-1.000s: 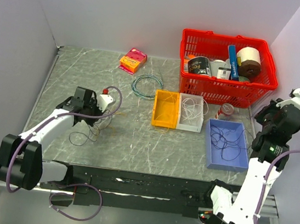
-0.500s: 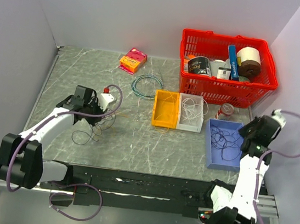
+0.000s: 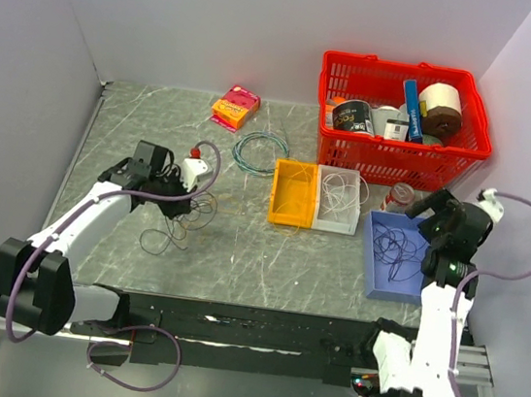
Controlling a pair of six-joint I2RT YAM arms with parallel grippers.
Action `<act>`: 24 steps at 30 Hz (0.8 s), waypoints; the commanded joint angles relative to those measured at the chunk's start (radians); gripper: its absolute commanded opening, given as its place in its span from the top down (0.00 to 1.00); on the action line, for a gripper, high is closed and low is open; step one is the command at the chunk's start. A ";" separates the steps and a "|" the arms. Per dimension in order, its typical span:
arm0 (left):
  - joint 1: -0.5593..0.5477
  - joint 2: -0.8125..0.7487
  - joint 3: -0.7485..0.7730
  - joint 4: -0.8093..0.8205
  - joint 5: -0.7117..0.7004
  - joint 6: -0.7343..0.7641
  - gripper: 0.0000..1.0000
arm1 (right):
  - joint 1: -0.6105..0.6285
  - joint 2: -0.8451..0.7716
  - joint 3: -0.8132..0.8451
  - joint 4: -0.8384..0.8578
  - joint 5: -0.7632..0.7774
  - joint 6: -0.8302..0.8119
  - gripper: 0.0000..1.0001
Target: Untangle the cables
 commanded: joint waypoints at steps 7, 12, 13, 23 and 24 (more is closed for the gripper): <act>-0.031 -0.034 0.240 -0.278 0.262 0.101 0.99 | 0.490 -0.022 0.080 0.333 -0.457 -0.328 0.00; -0.044 -0.063 0.248 -0.284 0.270 0.075 0.98 | 0.795 0.125 0.050 0.522 -0.686 -0.473 0.00; -0.044 -0.068 0.248 -0.292 0.257 0.075 0.98 | 0.849 0.164 0.070 0.505 -0.655 -0.499 0.00; -0.045 -0.100 0.245 -0.320 0.229 0.095 0.99 | 1.096 0.622 0.254 0.531 -0.596 -0.564 0.06; -0.045 -0.099 0.243 -0.318 0.229 0.095 0.99 | 1.093 0.654 0.265 0.530 -0.592 -0.563 0.07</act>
